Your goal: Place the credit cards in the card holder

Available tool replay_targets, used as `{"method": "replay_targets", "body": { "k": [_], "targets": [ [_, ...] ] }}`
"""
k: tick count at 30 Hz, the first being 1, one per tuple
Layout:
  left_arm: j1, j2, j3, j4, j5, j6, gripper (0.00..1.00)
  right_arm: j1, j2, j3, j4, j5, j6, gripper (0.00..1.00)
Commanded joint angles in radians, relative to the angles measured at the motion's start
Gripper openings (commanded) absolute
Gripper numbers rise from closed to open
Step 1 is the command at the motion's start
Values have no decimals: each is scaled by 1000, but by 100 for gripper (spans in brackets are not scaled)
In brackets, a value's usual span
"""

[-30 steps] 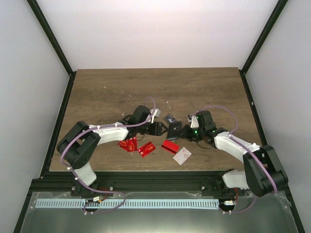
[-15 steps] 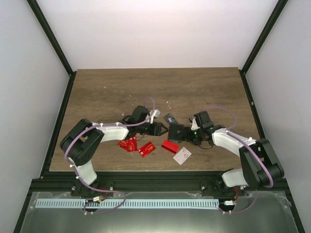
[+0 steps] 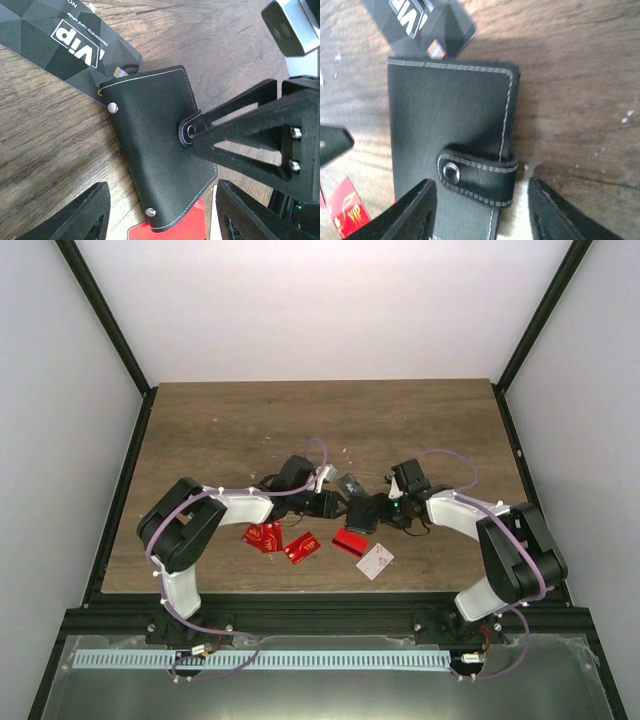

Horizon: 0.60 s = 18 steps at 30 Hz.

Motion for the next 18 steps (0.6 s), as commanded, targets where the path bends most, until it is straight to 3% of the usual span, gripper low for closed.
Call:
{"method": "replay_targets", "body": {
  "k": [1,11,18],
  "targets": [
    [-6,21,29,-14,10,28,60,-4,56,50,-10,28,-37,46],
    [-12,38,29,-9,17,38,59,-4,76,12,79,-90,-42,1],
    [-7,-58,-5,-31,-28,44,61,-29,1,-24,149,-204,-30,1]
  ]
}}
